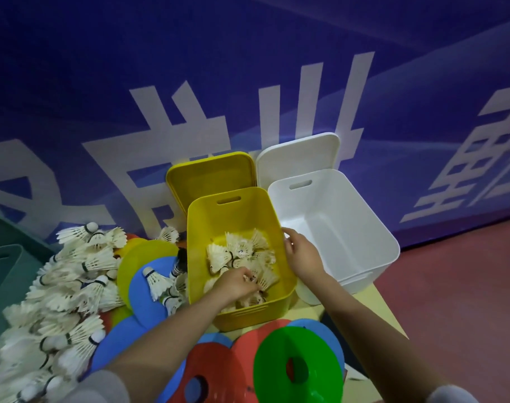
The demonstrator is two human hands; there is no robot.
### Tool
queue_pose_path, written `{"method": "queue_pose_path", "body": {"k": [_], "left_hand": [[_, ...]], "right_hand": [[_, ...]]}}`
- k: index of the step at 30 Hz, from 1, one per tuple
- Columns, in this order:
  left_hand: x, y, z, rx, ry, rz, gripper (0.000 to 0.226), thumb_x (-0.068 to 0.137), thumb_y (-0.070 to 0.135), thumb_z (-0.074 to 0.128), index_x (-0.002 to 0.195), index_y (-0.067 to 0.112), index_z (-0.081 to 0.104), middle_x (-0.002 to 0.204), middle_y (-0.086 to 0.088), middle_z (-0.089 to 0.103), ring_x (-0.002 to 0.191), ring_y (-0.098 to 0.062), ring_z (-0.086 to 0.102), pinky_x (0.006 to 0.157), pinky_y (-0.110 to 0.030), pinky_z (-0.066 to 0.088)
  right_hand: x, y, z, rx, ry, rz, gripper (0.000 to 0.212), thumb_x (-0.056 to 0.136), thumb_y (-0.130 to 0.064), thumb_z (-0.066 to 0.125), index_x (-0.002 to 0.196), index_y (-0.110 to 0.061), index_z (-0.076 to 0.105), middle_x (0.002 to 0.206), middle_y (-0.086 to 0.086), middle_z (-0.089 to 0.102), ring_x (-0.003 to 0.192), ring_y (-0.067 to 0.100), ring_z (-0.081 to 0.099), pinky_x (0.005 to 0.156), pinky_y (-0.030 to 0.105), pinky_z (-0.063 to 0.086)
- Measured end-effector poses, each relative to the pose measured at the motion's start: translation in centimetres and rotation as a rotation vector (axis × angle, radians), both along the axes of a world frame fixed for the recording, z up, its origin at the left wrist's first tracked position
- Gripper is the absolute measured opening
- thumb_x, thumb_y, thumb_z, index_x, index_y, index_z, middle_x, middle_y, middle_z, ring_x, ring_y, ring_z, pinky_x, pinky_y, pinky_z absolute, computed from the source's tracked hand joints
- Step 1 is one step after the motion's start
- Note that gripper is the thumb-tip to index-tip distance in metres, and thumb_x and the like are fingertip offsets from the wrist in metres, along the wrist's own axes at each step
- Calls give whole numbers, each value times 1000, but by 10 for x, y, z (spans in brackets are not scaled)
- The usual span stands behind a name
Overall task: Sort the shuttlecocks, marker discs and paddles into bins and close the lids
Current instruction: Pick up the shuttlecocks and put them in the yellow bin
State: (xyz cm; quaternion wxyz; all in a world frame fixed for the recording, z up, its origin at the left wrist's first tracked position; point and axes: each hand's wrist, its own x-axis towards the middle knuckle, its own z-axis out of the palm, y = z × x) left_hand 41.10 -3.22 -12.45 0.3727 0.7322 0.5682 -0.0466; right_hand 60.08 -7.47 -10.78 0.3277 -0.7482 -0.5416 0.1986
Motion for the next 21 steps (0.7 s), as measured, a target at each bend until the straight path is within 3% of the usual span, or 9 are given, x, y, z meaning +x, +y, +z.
{"method": "queue_pose_path", "body": {"k": [4,11,14,17,21], "left_hand": [[-11,5,20,37,-188,70,38,83,49,63,113,25,61,113,3,58,102,-13,56,87,-31,49],[-81,4,70,218,-478,184,23,92,34,59,112,24,62,107,7,62,92,-8,60,77,-26,51],[-115,2,78,274,-545,230,15,93,28,59,107,26,62,104,9,62,92,-6,59,72,-18,46],[-150,1,80,303,-552,263,12,92,25,59,103,25,64,103,7,64,92,-11,60,74,-21,46],[-202,-1,75,283,-552,273,12,94,23,58,103,23,65,106,3,64,96,-16,60,82,-30,49]], "right_hand": [[-4,0,2,-12,-2,-35,36,101,-29,38,135,-23,49,115,7,65,103,25,60,81,34,46],[-9,-3,12,-80,-56,-76,39,97,-42,45,132,-25,52,109,5,66,96,22,63,80,37,52],[-14,-5,22,-122,-169,-105,45,95,-43,50,134,-20,51,117,10,63,107,27,57,86,40,50],[-48,-8,34,40,-287,-173,49,92,-35,58,132,-9,51,123,18,57,118,34,47,96,42,41],[-136,-11,52,204,-145,-17,42,93,-32,58,130,-12,55,123,10,57,120,26,46,99,38,39]]}}
